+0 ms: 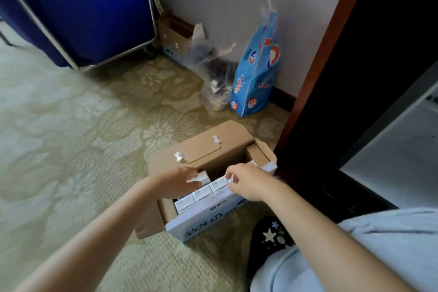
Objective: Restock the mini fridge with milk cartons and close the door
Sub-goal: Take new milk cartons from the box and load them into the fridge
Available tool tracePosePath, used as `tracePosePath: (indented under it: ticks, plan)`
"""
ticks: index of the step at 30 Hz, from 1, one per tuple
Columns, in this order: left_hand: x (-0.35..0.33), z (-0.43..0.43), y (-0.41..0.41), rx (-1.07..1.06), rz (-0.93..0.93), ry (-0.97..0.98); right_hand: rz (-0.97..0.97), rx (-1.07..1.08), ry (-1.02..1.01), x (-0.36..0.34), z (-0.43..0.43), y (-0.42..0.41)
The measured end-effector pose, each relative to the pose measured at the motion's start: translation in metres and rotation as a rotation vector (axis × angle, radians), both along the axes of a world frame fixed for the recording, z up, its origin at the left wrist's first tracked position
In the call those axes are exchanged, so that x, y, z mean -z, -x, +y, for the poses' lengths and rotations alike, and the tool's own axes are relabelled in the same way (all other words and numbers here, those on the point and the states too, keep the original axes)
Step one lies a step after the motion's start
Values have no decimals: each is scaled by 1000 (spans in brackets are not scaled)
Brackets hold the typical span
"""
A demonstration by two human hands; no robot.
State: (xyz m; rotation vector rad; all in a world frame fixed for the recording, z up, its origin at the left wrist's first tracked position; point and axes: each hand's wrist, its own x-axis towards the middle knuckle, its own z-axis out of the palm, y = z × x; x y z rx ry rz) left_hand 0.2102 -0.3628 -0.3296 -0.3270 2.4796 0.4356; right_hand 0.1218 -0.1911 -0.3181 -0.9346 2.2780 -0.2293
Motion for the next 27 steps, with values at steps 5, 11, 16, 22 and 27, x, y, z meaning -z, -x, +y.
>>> tracePosePath:
  ticks: [5, 11, 16, 22, 27]
  plan:
    - [54, -10, -29, -145, 27, 48, 23, -56, 37, 36, -17, 2]
    - [96, 7, -49, -212, 291, 189, 134, -234, -6, 70, -45, -13]
    - [111, 14, -54, -305, 412, 221, 213, -315, -92, 89, -64, -25]
    - [111, 16, -48, -354, 457, 297, 290, -249, -110, 99, -67, -19]
    - [111, 9, -38, -368, 446, 354, 318, -138, -41, 103, -64, -7]
